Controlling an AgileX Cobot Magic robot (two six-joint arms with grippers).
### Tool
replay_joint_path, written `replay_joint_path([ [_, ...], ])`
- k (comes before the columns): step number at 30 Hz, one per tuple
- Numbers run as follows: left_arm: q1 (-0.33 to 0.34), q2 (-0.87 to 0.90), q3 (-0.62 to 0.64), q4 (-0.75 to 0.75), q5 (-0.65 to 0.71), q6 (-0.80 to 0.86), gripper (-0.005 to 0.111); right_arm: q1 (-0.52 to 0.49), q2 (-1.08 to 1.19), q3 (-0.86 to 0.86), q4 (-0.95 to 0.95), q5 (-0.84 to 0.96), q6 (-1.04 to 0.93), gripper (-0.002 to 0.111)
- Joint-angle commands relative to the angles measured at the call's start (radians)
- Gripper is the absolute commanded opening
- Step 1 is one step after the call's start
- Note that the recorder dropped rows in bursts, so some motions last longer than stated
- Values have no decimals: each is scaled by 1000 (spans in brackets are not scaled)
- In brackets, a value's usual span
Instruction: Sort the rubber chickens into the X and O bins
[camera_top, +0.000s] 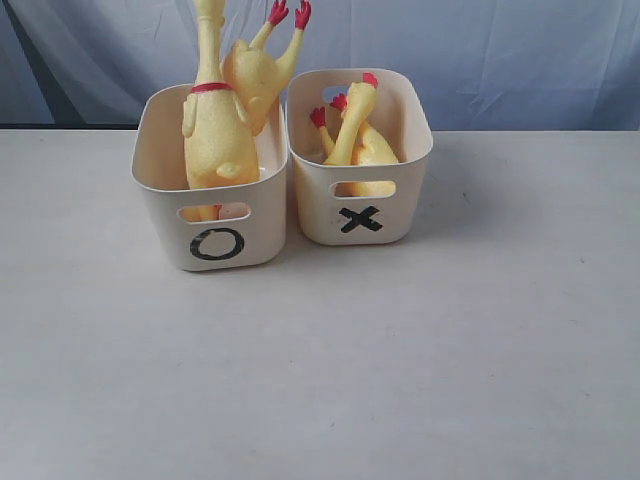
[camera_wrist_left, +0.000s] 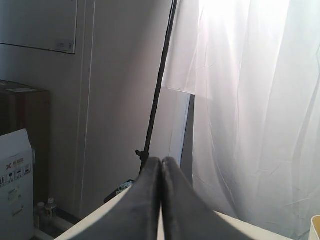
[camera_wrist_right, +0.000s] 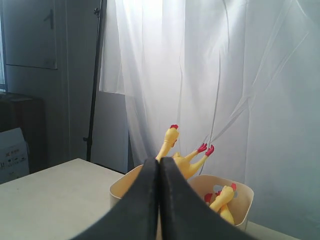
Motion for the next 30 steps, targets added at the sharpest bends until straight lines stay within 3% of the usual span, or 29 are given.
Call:
replay_joint_path([
  [1,2,-9,7,-5,2,1,0,-4,-4,2,2,1,-4,-1],
  [8,2,-9,7,-5,2,3,0,-4,-4,27,-23,-11,-4,-1],
  [20,2,-9,7,-10,2,3,0,-4,-4,190,-651,-83,-4,-1],
  [23,2,-9,7,-144,2,3,0,-4,-4,236,-715,-148,-4,-1],
  [27,2,-9,9,-568,2,3,0,-4,-4,311,-722,-257,-4,-1],
  [30,2,-9,36,-712,2,3,0,-4,-4,367,-722,-312,-4,-1],
])
